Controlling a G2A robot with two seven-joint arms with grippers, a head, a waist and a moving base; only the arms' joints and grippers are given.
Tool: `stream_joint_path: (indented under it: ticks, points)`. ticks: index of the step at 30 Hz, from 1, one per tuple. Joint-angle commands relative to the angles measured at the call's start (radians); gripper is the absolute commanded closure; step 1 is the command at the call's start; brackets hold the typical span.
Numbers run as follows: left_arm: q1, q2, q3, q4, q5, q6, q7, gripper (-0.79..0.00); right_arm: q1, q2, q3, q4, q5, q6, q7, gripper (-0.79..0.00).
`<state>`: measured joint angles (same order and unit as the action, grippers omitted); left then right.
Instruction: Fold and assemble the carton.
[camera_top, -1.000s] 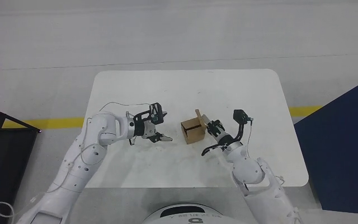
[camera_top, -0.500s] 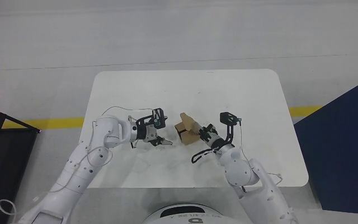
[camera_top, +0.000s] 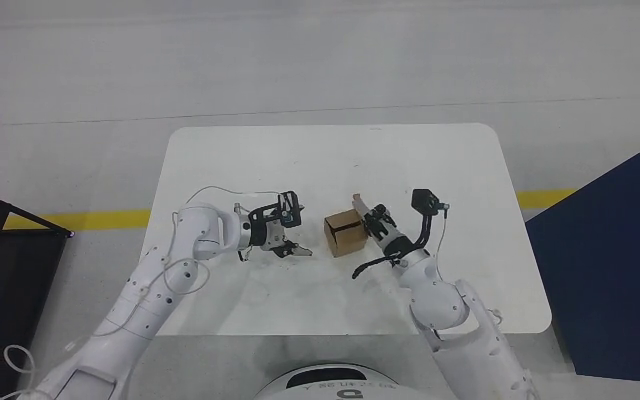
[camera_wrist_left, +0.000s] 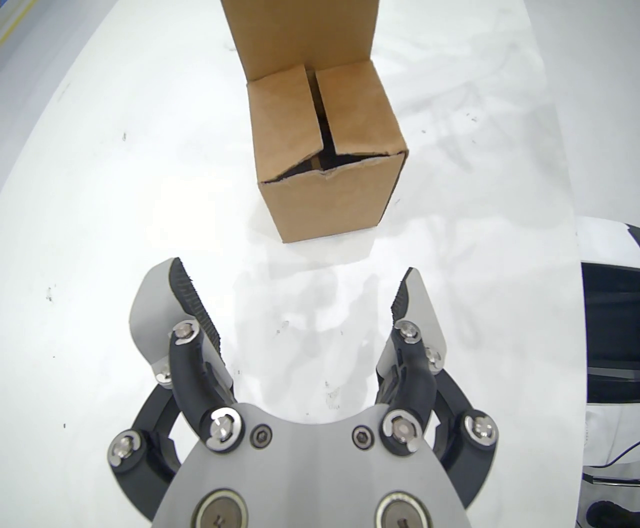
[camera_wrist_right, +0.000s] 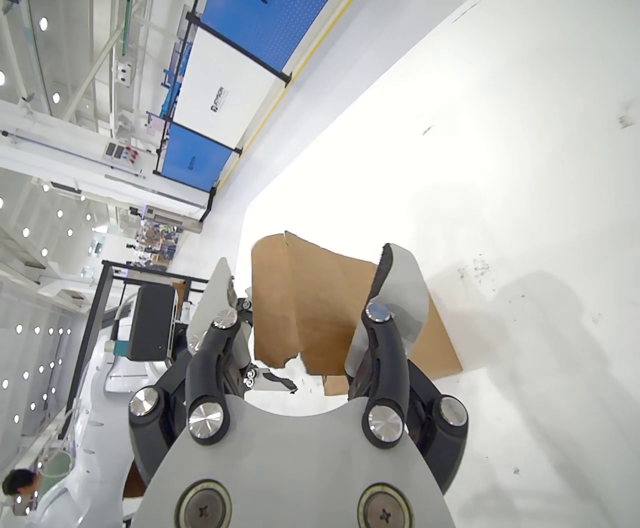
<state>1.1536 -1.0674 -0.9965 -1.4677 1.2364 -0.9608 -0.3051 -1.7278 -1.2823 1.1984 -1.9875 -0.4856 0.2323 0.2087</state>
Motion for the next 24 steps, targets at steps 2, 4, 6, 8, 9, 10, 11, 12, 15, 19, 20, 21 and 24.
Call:
stream_joint_path:
  ticks: [2, 4, 6, 8, 9, 10, 11, 12, 15, 19, 20, 21, 24]
  points:
    - [-0.01, -0.002, 0.012, 0.008, -0.001, 0.004, 0.002, -0.785, 0.029, 0.0, -0.047, 0.03, -0.091, 0.019, 0.03, -0.117]
    - [-0.015, -0.003, 0.016, 0.011, -0.001, 0.007, 0.004, -0.785, 0.043, -0.001, -0.077, 0.045, -0.144, 0.033, 0.05, -0.151]
    - [-0.017, -0.003, 0.017, 0.013, 0.0, 0.009, 0.005, -0.785, 0.052, -0.002, -0.093, 0.05, -0.172, 0.044, 0.057, -0.228]
    - [-0.018, -0.002, 0.015, 0.016, -0.001, 0.009, 0.007, -0.785, 0.054, -0.002, -0.107, 0.051, -0.192, 0.049, 0.069, -0.289]
    - [-0.018, -0.001, 0.014, 0.017, 0.0, 0.009, 0.008, -0.785, 0.055, -0.002, -0.11, 0.05, -0.197, 0.053, 0.071, -0.302]
    - [-0.017, 0.0, 0.013, 0.018, 0.001, 0.009, 0.009, -0.785, 0.055, -0.002, -0.112, 0.049, -0.199, 0.057, 0.071, -0.302]
    - [-0.017, 0.0, 0.011, 0.019, 0.001, 0.009, 0.011, -0.785, 0.055, -0.003, -0.113, 0.048, -0.202, 0.06, 0.07, -0.311]
    - [-0.016, 0.001, 0.01, 0.02, 0.001, 0.009, 0.013, -0.785, 0.055, -0.003, -0.114, 0.047, -0.203, 0.061, 0.069, -0.332]
    - [-0.009, 0.005, 0.002, 0.022, 0.002, 0.009, 0.021, -0.785, 0.051, -0.003, -0.109, 0.041, -0.199, 0.073, 0.065, -0.357]
    - [0.007, 0.012, -0.017, 0.024, 0.008, 0.01, 0.039, -0.785, 0.046, -0.003, -0.1, 0.037, -0.202, 0.091, 0.065, -0.354]
    - [0.013, 0.014, -0.023, 0.022, 0.008, 0.01, 0.046, -0.785, 0.045, -0.002, -0.099, 0.035, -0.205, 0.093, 0.066, -0.351]
    - [0.018, 0.016, -0.03, 0.018, 0.01, 0.011, 0.052, -0.785, 0.043, -0.002, -0.097, 0.033, -0.207, 0.093, 0.067, -0.351]
    - [0.033, 0.023, -0.05, 0.002, 0.017, 0.013, 0.066, -0.785, 0.034, -0.001, -0.087, 0.023, -0.209, 0.097, 0.063, -0.351]
